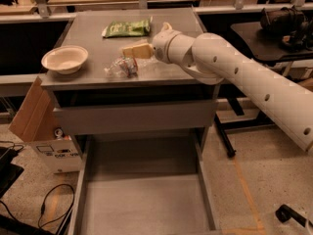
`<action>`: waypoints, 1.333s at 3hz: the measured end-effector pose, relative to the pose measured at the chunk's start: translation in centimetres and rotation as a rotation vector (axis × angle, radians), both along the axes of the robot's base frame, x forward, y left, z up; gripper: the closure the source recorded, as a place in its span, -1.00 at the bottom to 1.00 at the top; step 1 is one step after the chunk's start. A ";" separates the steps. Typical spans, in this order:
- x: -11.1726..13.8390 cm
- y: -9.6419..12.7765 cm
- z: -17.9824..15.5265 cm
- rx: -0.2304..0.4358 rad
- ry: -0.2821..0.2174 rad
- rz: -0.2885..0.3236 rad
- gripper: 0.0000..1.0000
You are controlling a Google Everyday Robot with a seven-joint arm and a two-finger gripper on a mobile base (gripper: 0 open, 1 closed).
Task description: Pick water bottle from middle drawer and place on counter
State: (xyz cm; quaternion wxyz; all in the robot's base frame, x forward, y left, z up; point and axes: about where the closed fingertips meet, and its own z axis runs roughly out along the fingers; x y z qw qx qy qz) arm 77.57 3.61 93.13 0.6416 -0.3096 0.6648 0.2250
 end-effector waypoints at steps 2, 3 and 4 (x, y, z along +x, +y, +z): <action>-1.1 -0.3 1.9 -0.062 -0.028 0.036 -1.00; -3.0 -4.9 5.7 -0.198 -0.074 0.056 -1.00; -6.5 -8.0 8.2 -0.404 -0.053 0.075 -1.00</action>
Offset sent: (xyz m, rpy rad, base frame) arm -0.0200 -0.0021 0.0233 -0.1067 -0.0386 0.0714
